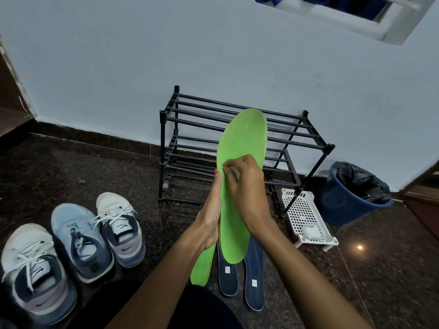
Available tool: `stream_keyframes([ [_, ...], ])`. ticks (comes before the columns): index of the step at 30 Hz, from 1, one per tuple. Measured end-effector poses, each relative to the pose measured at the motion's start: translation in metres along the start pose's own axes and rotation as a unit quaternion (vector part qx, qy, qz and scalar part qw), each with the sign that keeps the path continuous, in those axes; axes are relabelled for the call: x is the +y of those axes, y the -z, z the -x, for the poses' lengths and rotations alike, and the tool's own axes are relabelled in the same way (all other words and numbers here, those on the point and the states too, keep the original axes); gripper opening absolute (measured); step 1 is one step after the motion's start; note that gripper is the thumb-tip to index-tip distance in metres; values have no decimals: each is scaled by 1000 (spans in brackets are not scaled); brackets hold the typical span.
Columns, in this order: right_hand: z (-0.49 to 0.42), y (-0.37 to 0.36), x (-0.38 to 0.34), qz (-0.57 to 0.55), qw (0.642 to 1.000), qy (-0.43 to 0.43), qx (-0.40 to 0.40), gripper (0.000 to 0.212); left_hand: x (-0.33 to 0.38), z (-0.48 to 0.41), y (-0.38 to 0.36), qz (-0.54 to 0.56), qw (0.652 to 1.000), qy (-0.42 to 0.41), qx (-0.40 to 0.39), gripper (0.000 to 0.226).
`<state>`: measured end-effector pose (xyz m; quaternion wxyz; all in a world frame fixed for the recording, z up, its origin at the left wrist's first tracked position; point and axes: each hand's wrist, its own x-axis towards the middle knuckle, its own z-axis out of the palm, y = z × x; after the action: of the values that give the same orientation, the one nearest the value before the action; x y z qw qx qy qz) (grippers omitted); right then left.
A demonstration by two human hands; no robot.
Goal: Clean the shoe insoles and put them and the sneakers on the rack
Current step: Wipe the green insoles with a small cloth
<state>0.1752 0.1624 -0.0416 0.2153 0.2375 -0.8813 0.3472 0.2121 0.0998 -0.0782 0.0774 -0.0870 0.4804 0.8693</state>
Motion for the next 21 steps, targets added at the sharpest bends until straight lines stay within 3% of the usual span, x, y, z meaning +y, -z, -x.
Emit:
stream_keyframes([
  [4,-24,3,7,5,1000,-16,20,15,2,0,1,-6,1000,18,-14,55],
  [8,-48,8,17,5,997,-51,56,15,2,1,-1,-14,999,36,-27,70],
  [16,-6,-3,1,-23,1000,14,-2,13,2,2,-2,-10,1000,-7,-5,58],
  [21,-20,5,10,-12,1000,-4,14,13,1,0,0,2,999,16,-30,54],
])
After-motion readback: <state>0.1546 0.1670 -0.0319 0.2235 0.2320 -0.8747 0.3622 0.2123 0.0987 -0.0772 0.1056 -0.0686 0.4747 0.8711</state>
